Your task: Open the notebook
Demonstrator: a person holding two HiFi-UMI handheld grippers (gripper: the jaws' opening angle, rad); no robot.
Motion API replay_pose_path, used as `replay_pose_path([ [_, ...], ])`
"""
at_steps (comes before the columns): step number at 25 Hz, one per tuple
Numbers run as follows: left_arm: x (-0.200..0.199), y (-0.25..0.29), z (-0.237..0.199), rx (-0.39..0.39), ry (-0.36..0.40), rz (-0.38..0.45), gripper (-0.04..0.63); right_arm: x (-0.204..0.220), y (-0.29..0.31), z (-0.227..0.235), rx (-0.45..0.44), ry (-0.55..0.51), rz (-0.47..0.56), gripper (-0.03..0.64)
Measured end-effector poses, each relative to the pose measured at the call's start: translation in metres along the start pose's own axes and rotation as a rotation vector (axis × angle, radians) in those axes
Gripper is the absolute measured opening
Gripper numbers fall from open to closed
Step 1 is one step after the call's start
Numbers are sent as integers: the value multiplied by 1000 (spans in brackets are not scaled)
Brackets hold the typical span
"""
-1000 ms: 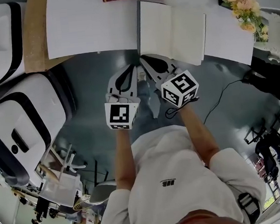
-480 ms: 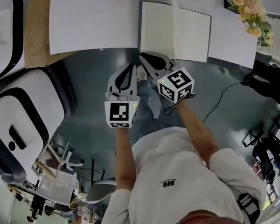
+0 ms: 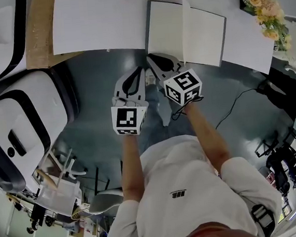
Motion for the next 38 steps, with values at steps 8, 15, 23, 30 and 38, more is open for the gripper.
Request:
replay_pose_path([
  [8,3,-3,-2,-6,-6,3,0,5,6,1,17,-10,-13,5],
  [15,2,-7,-3,-16,-6,16,0,2,4,-4,23,-62,-9,6],
  [23,0,-15,-5,-22,-7,34,0,-9,-7,-18,-2,-128,6,8],
  [30,-6,-23,-2,-26,-8,47,0,-16,-24,-37,-27,-180,30,8],
  [38,-9,-30,3,-23,-9,55,0,-22,-40,-39,26,-233,32,8],
])
Point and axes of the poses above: the fingertips, and each gripper's own axes: y forward along the fingers, z to its right, x out of its underside, the point moved 10 cm from there along -y, backward along the fingers, and after that the axes turned 9 degrees about -y, right-handed, at the moved point
